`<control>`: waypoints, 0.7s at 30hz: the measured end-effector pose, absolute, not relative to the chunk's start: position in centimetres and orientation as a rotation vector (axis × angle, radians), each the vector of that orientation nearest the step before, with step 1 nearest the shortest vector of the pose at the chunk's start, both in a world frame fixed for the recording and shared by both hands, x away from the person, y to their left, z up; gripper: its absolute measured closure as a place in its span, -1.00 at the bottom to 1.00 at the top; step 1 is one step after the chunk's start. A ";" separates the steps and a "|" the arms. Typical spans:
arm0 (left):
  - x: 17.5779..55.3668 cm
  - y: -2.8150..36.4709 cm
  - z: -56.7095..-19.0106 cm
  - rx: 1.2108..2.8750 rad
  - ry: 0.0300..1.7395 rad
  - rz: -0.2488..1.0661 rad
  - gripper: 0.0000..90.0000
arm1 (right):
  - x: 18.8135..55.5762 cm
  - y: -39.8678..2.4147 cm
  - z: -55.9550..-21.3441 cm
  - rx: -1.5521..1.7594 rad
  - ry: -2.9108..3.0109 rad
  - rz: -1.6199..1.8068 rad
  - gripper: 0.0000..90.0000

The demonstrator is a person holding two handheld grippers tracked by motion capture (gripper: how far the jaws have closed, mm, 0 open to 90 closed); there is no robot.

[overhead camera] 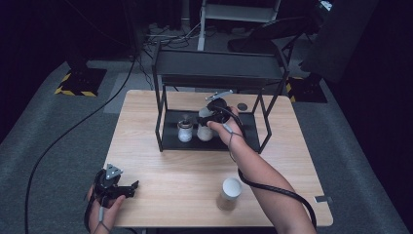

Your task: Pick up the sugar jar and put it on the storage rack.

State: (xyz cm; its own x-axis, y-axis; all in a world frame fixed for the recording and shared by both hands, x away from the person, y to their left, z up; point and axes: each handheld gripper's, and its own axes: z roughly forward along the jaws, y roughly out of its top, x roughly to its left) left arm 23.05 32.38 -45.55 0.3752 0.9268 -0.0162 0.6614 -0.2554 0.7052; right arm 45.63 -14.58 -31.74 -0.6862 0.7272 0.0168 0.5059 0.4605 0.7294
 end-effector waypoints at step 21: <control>23.0 32.4 -45.6 2.009 1.364 0.544 -0.90 | 46.4 -15.1 -33.2 1.098 2.427 1.060 -0.28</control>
